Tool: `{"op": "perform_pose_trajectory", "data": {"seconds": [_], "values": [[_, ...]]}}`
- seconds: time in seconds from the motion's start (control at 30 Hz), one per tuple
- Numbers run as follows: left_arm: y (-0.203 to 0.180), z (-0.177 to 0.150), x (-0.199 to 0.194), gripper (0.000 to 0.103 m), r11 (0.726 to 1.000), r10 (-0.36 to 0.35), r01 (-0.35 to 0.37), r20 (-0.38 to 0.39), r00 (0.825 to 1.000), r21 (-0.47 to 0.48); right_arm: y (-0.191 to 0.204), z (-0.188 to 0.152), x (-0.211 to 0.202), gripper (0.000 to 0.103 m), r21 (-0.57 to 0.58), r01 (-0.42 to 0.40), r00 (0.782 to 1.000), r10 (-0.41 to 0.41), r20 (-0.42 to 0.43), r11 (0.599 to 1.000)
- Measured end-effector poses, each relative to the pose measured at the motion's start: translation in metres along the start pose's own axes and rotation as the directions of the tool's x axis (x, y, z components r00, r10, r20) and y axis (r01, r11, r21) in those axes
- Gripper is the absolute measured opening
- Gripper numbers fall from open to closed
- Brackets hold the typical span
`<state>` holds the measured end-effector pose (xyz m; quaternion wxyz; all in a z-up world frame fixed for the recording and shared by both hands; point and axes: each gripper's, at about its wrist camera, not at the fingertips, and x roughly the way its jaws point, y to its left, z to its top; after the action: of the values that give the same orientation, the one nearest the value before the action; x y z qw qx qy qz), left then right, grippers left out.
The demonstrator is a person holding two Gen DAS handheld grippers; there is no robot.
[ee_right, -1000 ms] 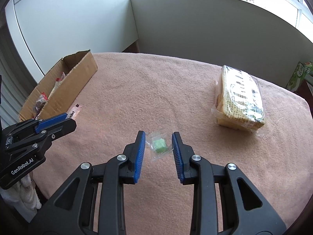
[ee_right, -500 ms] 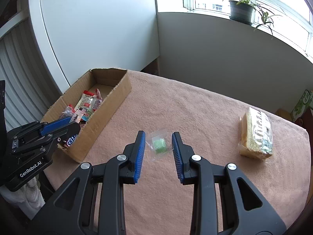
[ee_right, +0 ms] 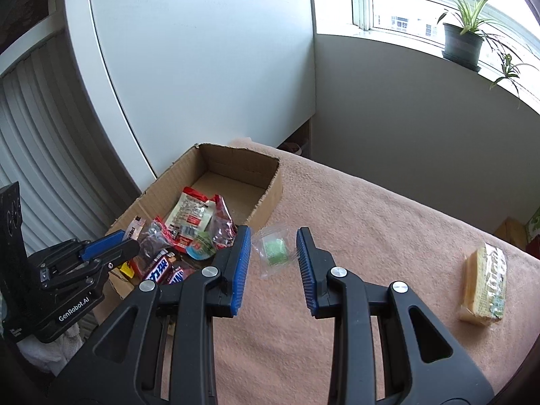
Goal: Organize snacks
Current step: 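Carry both candies over the box and lower them inside, then open both tools to drop the candies into the box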
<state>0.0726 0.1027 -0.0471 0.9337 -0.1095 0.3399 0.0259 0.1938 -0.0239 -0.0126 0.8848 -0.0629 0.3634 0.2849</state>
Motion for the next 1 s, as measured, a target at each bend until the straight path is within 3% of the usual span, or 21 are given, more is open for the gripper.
{"op": "perform_pose_trajectory", "data": {"seconds": [0.37, 0.67, 0.73, 0.8, 0.9, 1.0], "values": [[0.018, -0.002, 0.017, 0.019, 1.0, 0.015, -0.016, -0.024, 1.0, -0.02, 0.031, 0.033, 0.065, 0.029, -0.036, -0.035, 0.998, 0.032, -0.058, 0.999], [0.016, 0.001, 0.023, 0.019, 1.0, 0.01, -0.011, -0.029, 1.0, -0.015, 0.035, 0.038, 0.087, 0.034, -0.026, -0.063, 0.995, 0.061, -0.084, 0.998], [0.017, 0.001, 0.024, 0.019, 1.0, 0.01, -0.01, -0.03, 1.0, -0.018, 0.034, 0.039, 0.087, 0.04, -0.021, -0.06, 0.995, 0.058, -0.084, 0.998], [0.018, 0.002, 0.024, 0.019, 1.0, 0.013, -0.013, -0.03, 0.999, -0.02, 0.032, 0.04, 0.086, 0.054, -0.011, -0.064, 0.995, 0.063, -0.077, 0.998], [0.019, 0.002, 0.024, 0.02, 0.999, 0.016, -0.017, -0.034, 0.999, -0.028, 0.029, 0.041, 0.084, 0.06, 0.002, -0.067, 0.995, 0.067, -0.068, 0.998], [0.019, 0.003, 0.024, 0.031, 0.999, 0.022, -0.023, -0.034, 0.999, -0.033, 0.025, 0.042, 0.079, 0.076, 0.018, -0.064, 0.997, 0.064, -0.052, 0.998]]}}
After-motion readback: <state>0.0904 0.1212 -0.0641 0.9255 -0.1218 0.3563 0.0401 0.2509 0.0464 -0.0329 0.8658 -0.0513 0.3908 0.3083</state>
